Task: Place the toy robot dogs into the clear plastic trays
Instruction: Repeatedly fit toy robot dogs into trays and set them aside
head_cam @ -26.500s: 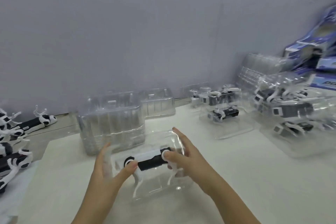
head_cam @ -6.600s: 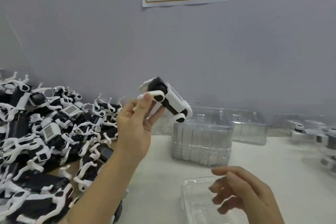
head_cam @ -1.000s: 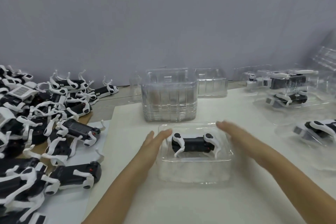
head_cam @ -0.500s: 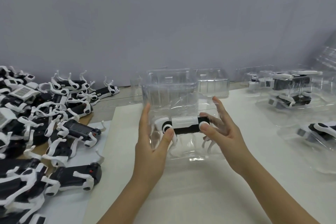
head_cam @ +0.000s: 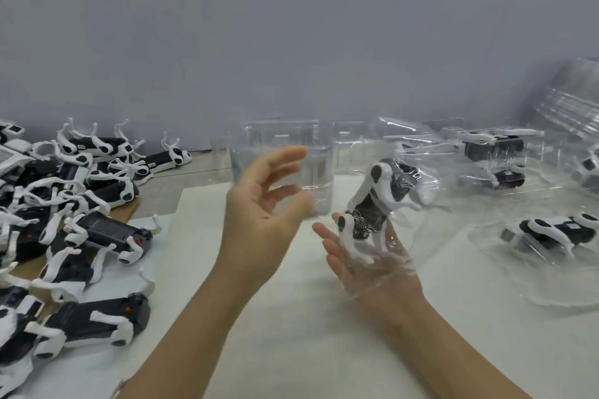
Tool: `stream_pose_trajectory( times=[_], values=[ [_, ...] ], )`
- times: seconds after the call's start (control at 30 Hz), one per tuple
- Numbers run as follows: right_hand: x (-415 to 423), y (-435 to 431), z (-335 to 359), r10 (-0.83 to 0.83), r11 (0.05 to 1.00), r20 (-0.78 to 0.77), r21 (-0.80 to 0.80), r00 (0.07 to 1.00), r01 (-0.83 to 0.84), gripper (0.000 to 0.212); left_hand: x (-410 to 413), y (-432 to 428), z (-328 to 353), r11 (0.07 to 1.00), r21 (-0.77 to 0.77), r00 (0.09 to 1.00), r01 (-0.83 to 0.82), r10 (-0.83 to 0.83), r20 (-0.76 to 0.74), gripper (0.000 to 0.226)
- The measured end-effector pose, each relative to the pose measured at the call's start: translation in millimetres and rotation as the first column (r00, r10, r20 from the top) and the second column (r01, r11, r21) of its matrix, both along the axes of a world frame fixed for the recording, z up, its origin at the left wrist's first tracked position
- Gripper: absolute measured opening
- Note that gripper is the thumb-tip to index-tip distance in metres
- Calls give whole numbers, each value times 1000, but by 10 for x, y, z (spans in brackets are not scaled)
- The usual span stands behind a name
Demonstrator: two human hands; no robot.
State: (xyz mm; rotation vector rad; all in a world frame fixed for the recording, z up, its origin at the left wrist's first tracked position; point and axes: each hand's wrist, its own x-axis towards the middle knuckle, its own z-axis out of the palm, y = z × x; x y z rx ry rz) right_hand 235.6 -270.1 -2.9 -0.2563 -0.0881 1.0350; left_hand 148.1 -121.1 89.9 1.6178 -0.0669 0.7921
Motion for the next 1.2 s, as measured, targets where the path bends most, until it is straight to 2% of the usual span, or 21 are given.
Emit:
stream_pose_trajectory(
  times=[0.07,0.13,0.17,0.2,0.27,0.33,0.4,0.43,0.5,0.53,0.6,0.67,0.7,0.73,0.77,0.8,0.83,0.9,0.97,1.03,1.2],
  values=[
    [12,3,-87,-40,999,-86,-25,996,38,61,109,-78,-88,981,193,975,36,8,-223,50],
    [-1,11,-111,-81,995,-117,-69,990,73,56,195,-168,-177,961,266,957,76,4,-290,53],
    [-20,24,-116,-92,994,-80,-69,993,87,54,234,-232,-193,956,280,959,88,-5,-284,53],
    [-25,37,-143,-154,978,4,-142,988,153,58,272,-297,-197,951,294,964,92,-11,-267,54],
    [1,47,-276,-262,870,198,-374,944,320,79,338,-395,-206,950,300,974,84,-15,-225,56],
    [-13,41,-338,-253,832,248,-437,935,342,62,372,-432,-206,954,293,982,68,-13,-186,53],
    [0,23,-312,-275,820,227,-451,934,351,25,373,-429,-217,950,305,990,59,-16,-140,52],
    [-9,24,-265,-265,829,212,-447,941,334,13,372,-410,-231,954,295,992,55,-18,-126,52],
    [12,30,-133,-98,940,270,-292,958,178,40,351,-317,-255,972,213,985,102,-68,-161,53],
    [16,20,-53,-35,970,304,-220,952,105,45,335,-239,-269,976,161,973,149,-116,-197,55],
    [88,0,56,-53,964,332,-230,942,135,51,268,-55,-324,971,77,941,225,-195,-277,58],
    [189,-57,82,-176,895,388,-320,904,312,49,204,142,-376,991,17,941,132,-120,-318,51],
    [217,-97,112,-243,837,447,-352,861,419,50,187,262,-411,996,-81,946,42,-66,-316,45],
    [255,-143,121,-290,781,501,-368,815,504,56,160,377,-421,964,-264,952,-20,-62,-298,41],
    [260,-175,158,-304,739,552,-378,776,558,61,139,468,-413,890,-454,960,-31,-100,-260,35],
    [259,-193,189,-298,712,608,-372,736,596,65,112,519,-397,823,-568,962,10,-164,-220,30],
    [246,-192,217,-279,675,660,-382,697,632,69,88,524,-374,791,-608,952,60,-228,-202,34],
    [218,-174,228,-231,613,749,-384,621,691,74,73,424,-362,876,-452,904,169,-321,-284,68],
    [170,-154,232,-224,601,794,-344,566,721,69,90,221,-369,968,-215,908,133,-205,-364,85],
    [160,-164,232,-219,585,823,-319,524,746,68,127,90,-399,986,-160,938,44,-96,-333,86],
    [144,-217,336,-182,530,866,-312,465,788,61,133,39,-413,987,-160,943,-26,-29,-331,67]
  ],
)
